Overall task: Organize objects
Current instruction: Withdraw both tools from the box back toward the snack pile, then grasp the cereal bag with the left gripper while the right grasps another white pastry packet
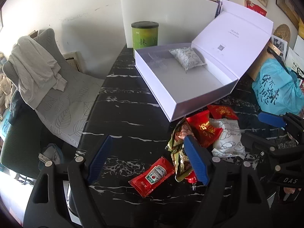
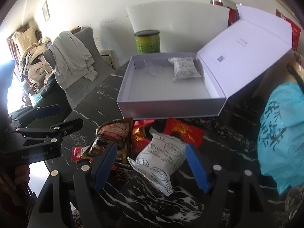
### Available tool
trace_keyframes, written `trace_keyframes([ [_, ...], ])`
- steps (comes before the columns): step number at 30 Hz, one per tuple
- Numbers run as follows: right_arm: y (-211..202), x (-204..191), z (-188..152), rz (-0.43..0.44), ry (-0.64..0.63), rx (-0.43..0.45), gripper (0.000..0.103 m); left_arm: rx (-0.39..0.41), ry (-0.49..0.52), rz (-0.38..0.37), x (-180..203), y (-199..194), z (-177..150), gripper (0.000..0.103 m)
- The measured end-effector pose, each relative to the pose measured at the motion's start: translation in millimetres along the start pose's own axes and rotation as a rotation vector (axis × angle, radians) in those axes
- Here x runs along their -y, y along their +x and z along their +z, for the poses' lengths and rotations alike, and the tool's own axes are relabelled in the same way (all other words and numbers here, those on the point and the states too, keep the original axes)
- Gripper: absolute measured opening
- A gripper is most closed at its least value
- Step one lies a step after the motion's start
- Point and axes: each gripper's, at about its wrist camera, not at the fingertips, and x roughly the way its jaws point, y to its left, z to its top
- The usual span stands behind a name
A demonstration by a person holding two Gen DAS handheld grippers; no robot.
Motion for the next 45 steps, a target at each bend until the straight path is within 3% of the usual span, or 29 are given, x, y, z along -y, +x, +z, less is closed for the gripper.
trace_keyframes([
  [8, 19, 12, -10, -0.023, 0.056, -0.041, 0.076, -0.072, 0.013, -0.069, 13, 27, -6, 0.077],
  [13, 31, 21, -12, -0.020, 0.110, -0.071, 0.078, -0.087, 0.037, -0.072, 22, 37, -4, 0.077],
  [23, 65, 33, -13, 0.036, 0.187, -0.163, 0.080, -0.152, 0.071, -0.080, 34, 65, -3, 0.077],
  [31, 68, 38, -18, 0.071, 0.205, -0.164, 0.080, -0.189, 0.074, -0.133, 39, 78, -3, 0.077],
  [35, 65, 38, -20, 0.103, 0.187, -0.159, 0.069, -0.206, 0.059, -0.167, 40, 85, -4, 0.077],
  [38, 60, 37, -22, 0.104, 0.165, -0.151, 0.060, -0.198, 0.044, -0.198, 40, 86, -4, 0.067],
  [40, 56, 38, -24, 0.102, 0.157, -0.145, 0.056, -0.192, 0.033, -0.232, 40, 85, -5, 0.048],
  [45, 46, 45, -32, 0.109, 0.154, -0.132, 0.054, -0.165, 0.029, -0.244, 37, 77, -5, 0.042],
])
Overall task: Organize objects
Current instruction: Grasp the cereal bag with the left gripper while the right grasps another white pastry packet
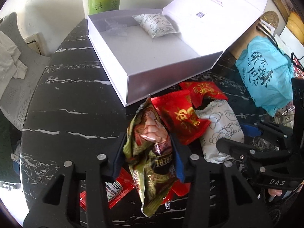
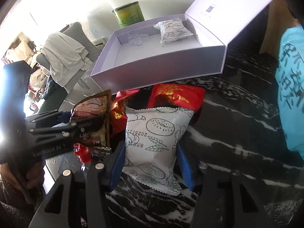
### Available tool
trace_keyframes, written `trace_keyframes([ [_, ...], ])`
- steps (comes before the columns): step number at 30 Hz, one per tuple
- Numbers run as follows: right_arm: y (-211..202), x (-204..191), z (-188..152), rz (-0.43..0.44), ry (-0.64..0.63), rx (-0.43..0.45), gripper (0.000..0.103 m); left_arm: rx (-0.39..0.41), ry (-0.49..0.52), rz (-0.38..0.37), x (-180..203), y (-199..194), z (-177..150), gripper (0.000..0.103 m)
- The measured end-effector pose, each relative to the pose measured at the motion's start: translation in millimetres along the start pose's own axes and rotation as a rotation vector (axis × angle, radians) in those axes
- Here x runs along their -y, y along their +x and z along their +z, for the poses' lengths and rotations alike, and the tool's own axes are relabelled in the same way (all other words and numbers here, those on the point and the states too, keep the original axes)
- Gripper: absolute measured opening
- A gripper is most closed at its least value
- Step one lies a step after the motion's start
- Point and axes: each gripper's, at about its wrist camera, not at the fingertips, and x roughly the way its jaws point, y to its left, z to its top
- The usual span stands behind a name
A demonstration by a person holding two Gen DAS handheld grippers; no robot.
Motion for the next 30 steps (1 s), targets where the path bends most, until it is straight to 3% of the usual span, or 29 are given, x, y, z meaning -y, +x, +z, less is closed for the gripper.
trace_keyframes([
  [11, -25, 5, -22, -0.023, -0.019, 0.007, 0.051, -0.032, 0.058, -0.061, 21, -8, -9, 0.040],
  [18, -25, 5, -27, -0.038, -0.014, 0.013, 0.052, -0.063, 0.074, -0.022, 28, 4, -12, 0.046],
  [25, -8, 3, -24, -0.056, -0.008, -0.013, 0.069, -0.043, 0.124, 0.043, 36, 12, -13, 0.054],
  [30, 2, -2, -25, -0.089, -0.028, -0.022, 0.074, -0.025, 0.141, 0.063, 37, 14, -14, 0.054],
])
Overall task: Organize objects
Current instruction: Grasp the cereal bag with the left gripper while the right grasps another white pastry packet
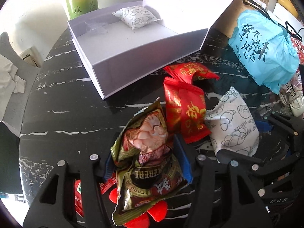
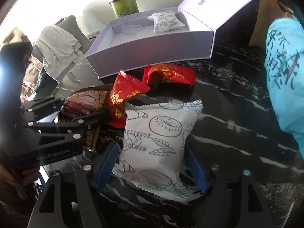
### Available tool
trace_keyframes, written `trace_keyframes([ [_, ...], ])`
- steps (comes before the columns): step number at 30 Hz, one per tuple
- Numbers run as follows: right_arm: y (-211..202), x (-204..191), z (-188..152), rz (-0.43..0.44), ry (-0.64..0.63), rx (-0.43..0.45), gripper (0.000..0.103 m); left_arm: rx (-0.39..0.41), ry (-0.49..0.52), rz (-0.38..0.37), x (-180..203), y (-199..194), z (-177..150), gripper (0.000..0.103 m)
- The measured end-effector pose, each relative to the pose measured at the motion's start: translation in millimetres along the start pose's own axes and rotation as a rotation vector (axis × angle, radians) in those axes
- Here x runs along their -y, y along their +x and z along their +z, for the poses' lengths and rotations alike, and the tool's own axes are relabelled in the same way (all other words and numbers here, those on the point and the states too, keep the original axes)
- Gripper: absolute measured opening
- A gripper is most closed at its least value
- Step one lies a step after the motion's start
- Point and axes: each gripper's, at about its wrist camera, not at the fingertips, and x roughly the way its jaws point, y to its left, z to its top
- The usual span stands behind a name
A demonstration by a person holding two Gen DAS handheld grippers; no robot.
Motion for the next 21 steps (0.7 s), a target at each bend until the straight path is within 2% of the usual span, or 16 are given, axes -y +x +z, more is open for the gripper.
trace_keyframes([
  [2, 0, -1, -1, -0.007, -0.008, 0.011, 0.074, 0.010, 0.003, 0.004, -1, 0, -1, 0.052],
  [4, -2, -1, -2, -0.012, -0.019, 0.025, 0.065, 0.015, 0.007, 0.011, 0, -1, -2, 0.046],
  [7, -5, -5, -4, -0.039, -0.057, 0.039, 0.057, 0.010, -0.006, 0.000, -2, -4, -2, 0.040],
  [12, -17, 0, -7, -0.002, -0.035, 0.057, 0.055, 0.007, -0.008, -0.053, -3, -16, -1, 0.037],
  [21, -36, -7, -6, 0.024, -0.049, 0.087, 0.055, 0.056, 0.011, -0.058, 1, -41, 3, 0.037],
])
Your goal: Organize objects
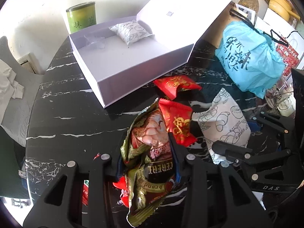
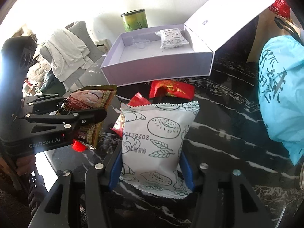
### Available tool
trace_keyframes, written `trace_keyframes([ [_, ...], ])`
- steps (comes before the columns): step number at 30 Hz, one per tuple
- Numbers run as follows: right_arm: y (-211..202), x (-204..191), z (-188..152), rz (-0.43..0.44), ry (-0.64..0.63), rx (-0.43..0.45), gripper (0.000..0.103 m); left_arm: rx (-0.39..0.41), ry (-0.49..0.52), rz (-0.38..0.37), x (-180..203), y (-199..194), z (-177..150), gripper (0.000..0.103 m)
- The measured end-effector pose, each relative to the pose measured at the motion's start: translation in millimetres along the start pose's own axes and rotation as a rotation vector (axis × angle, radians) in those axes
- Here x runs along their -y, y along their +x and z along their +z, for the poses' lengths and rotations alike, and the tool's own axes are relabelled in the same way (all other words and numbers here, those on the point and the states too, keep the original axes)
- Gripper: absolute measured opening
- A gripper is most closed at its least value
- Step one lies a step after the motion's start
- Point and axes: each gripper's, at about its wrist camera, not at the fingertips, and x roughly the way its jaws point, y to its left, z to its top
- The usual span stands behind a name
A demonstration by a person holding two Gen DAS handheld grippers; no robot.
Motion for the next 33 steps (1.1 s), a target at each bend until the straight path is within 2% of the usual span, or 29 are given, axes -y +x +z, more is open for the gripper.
trace_keyframes([
  [15, -39, -16, -3, 0.014, -0.042, 0.061, 0.055, 0.082, 0.015, 0.002, 8, -44, -6, 0.037],
  [23, -63, -24, 6, 0.019, -0.086, 0.105, 0.055, 0.130, 0.014, -0.020, 12, -66, 1, 0.037],
  [33, -66, -23, 23, 0.029, -0.113, 0.121, 0.055, 0.135, 0.010, -0.020, 9, -67, 16, 0.037],
])
